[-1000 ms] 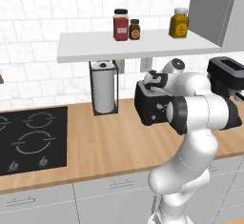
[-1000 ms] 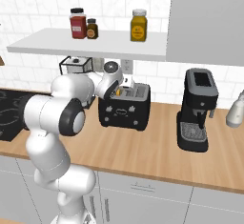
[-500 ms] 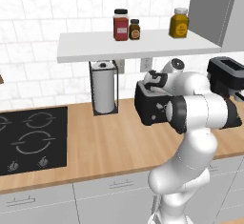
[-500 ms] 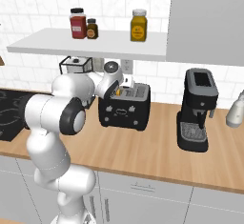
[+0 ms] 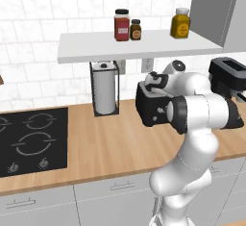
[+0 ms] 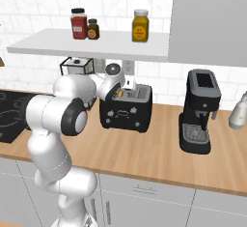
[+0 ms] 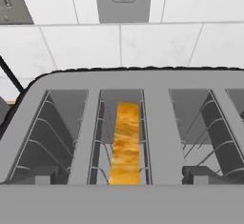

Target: Start the toaster. Once the lever pops up, take the bread to the plate on the dining counter.

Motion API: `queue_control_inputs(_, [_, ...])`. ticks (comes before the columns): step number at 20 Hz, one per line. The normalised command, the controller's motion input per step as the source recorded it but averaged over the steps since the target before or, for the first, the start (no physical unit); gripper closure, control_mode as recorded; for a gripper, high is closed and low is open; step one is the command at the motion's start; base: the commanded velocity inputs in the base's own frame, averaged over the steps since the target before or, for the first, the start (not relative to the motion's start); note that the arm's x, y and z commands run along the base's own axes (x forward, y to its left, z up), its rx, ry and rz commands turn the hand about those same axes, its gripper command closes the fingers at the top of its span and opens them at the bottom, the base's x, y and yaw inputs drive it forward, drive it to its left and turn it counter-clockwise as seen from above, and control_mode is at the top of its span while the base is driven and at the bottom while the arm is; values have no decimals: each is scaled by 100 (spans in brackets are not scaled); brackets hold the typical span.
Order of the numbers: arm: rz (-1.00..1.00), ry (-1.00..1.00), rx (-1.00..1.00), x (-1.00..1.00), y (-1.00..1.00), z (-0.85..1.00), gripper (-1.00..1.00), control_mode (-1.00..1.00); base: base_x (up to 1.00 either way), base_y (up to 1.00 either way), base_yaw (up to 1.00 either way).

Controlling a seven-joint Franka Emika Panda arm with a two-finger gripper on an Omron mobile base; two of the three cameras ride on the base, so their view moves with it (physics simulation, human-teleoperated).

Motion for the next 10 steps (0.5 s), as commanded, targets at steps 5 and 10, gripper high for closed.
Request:
queue_control_inputs(5, [0,1,0,18,0,-17,-100,-100,0,0,0])
queue_control_inputs(10, [0,0,0,8,0,-1,-100,-100,0,0,0])
